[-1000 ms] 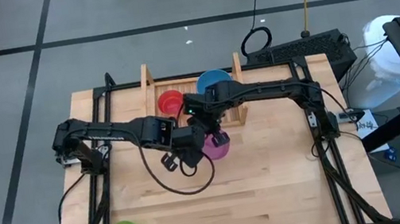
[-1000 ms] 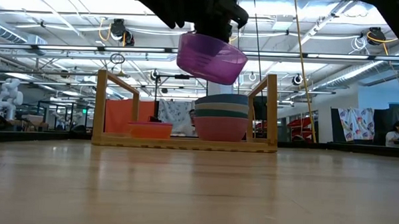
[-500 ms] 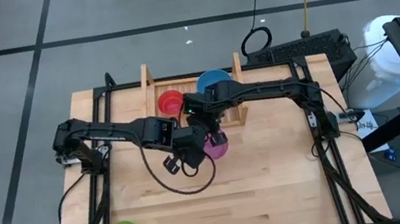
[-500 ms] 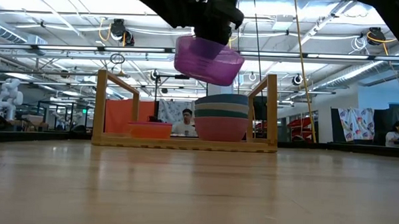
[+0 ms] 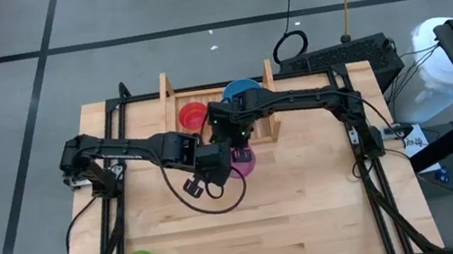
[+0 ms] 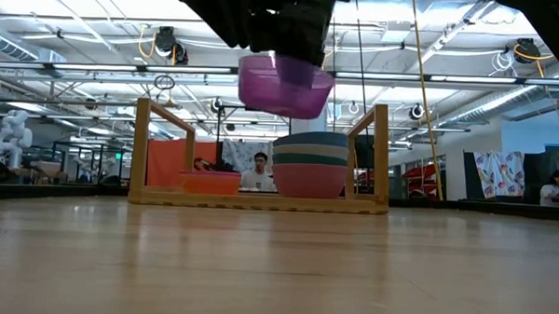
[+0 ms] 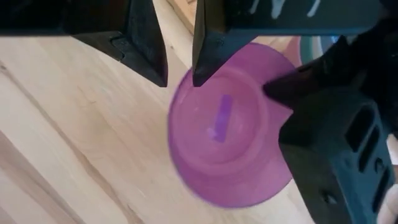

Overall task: Place and stack bowls onto a shelf
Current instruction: Stack the violet bowl onto the red bowl

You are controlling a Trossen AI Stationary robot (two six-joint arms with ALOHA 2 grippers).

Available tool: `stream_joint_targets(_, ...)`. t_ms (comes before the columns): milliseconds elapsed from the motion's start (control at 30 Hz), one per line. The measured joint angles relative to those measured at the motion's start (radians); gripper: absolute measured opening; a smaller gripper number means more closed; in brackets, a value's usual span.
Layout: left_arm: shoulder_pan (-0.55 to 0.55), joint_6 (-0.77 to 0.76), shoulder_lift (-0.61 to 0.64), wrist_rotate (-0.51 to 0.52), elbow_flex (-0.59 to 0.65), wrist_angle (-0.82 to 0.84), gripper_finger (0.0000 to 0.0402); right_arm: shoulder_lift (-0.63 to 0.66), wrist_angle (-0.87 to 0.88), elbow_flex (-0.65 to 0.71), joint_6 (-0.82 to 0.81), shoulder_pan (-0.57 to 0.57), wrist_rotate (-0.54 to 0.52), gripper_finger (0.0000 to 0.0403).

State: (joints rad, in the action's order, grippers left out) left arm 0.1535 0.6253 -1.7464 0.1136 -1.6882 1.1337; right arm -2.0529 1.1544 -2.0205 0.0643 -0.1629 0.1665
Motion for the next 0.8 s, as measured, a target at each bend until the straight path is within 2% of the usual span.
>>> stream_joint_targets(200, 0.014, 0.062, 0.027, 0.017, 0.000, 0.002, 0.0081, 0.000, -0.014, 0.000, 0.026, -0.015, 0.163, 0.0000)
stream_joint_targets(567, 0.016, 0.164, 0.033, -0.023, 0.001, -0.041, 0.0081, 0.000, -0.022, 0.000, 0.145, -0.015, 0.256, 0.0000)
stream_joint_targets(800, 0.011, 0.169, 0.033, -0.079, 0.000, -0.059, 0.0081, 0.000, -0.030, 0.000, 0.195, -0.009, 0.257, 0.0000)
